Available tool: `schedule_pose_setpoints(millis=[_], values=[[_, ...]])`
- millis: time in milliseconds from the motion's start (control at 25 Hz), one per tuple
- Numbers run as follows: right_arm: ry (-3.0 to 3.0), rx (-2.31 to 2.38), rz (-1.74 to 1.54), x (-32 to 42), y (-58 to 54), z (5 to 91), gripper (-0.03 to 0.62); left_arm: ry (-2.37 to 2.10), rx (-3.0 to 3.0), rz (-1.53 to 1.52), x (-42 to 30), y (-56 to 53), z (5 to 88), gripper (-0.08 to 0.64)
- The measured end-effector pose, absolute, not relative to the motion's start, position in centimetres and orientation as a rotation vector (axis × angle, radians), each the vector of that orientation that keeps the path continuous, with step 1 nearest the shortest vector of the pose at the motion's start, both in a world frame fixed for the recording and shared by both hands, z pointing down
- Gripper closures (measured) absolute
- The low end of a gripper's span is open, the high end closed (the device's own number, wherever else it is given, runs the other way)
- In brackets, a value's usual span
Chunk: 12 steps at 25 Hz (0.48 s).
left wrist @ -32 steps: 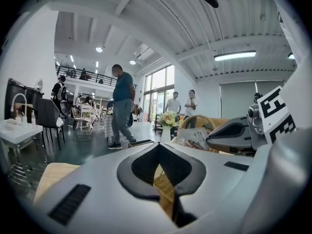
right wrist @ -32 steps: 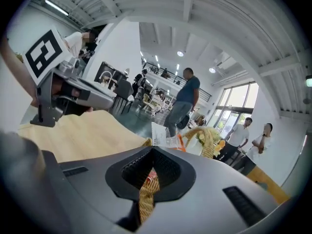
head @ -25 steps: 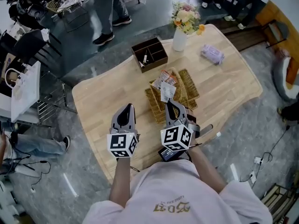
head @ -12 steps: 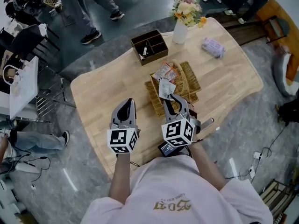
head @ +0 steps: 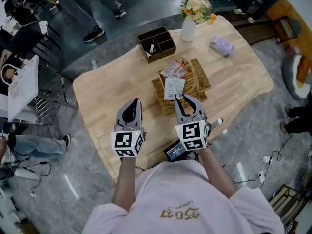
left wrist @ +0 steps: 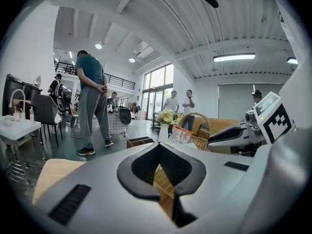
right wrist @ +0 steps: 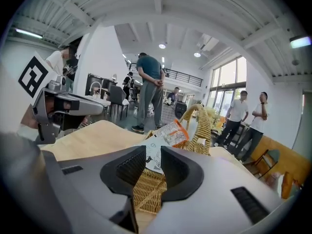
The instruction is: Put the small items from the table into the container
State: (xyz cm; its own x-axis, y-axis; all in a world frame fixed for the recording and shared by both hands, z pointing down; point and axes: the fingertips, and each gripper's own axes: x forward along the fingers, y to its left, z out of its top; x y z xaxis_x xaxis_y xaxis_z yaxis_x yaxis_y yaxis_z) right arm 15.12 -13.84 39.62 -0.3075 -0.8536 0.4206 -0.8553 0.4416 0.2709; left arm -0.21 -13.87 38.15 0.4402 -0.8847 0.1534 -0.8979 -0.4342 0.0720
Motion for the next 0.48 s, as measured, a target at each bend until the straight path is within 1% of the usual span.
schedule_pose_setpoints(millis=[80, 120, 160, 200, 280, 480], values=[[-2.202, 1.446, 0.003, 15.0, -13.5, 39.4, 0.491, -1.586, 2.545, 0.133, -0.5, -13.6, 38.0, 0.552], [-2.201, 1.453, -0.004, 15.0, -13.3, 39.2, 0.517, -1.587, 2.546, 0.129, -0.6, -13.4, 37.9, 0.552], [-2.202, 1.458, -0.01, 15.0, -13.2, 39.1, 0.556, -1.588, 2.548, 0.127, -0.7, -13.3, 37.9, 0.552], [-2.208, 1.461, -0.009, 14.8, -12.9, 39.0, 0.565, -1.589, 2.55, 0.124, -0.8, -13.1, 37.8, 0.552], [-2.246, 1.47, 0.021, 14.3, -12.5, 38.7, 0.575, -1.592, 2.557, 0.119, -1.1, -12.7, 37.5, 0.552], [-2.378, 1.537, 0.073, 13.3, -11.5, 36.0, 0.577, -1.608, 2.583, 0.095, -1.7, -11.7, 36.2, 0.552]])
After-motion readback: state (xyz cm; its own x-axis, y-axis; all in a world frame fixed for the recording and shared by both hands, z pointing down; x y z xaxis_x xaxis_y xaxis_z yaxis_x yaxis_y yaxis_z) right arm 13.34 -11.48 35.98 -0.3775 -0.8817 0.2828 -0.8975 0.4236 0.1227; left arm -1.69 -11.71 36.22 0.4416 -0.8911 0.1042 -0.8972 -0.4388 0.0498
